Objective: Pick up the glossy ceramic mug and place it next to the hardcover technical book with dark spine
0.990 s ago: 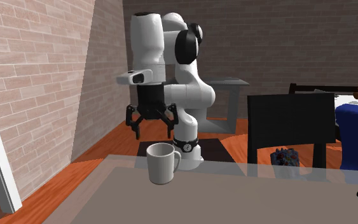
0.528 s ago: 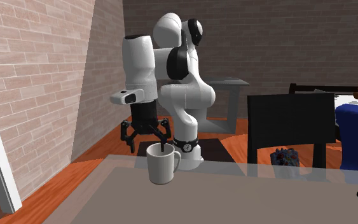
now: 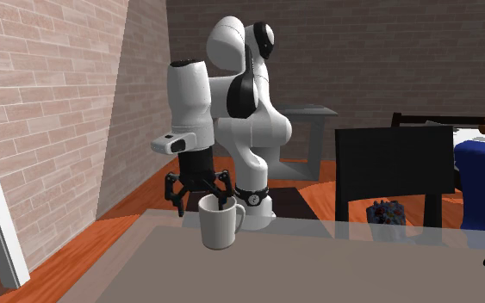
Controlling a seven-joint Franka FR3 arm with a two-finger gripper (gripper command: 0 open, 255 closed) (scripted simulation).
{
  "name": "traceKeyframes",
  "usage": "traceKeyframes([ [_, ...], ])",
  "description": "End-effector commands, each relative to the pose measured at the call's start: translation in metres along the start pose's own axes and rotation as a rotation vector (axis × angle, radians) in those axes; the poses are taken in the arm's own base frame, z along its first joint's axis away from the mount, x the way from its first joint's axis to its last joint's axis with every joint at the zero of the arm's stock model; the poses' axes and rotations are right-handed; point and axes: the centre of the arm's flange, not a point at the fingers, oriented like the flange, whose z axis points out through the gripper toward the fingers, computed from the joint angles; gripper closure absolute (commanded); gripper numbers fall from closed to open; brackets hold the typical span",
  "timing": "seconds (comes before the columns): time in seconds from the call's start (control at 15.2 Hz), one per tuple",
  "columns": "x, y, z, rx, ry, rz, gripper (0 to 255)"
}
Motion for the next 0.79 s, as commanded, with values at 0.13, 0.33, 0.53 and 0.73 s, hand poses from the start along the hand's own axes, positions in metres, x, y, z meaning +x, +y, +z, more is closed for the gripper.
traceKeyframes([
  [0.13, 0.0000, -0.0001, 0.0001, 0.000, 0.000, 0.000, 0],
  [0.33, 0.0000, -0.0001, 0.0001, 0.000, 0.000, 0.000, 255],
  [0.53, 0.0000, 0.0000, 0.0001, 0.000, 0.000, 0.000, 255],
  [0.73, 0.0001, -0.0001, 0.0001, 0.000, 0.000, 0.000, 255],
])
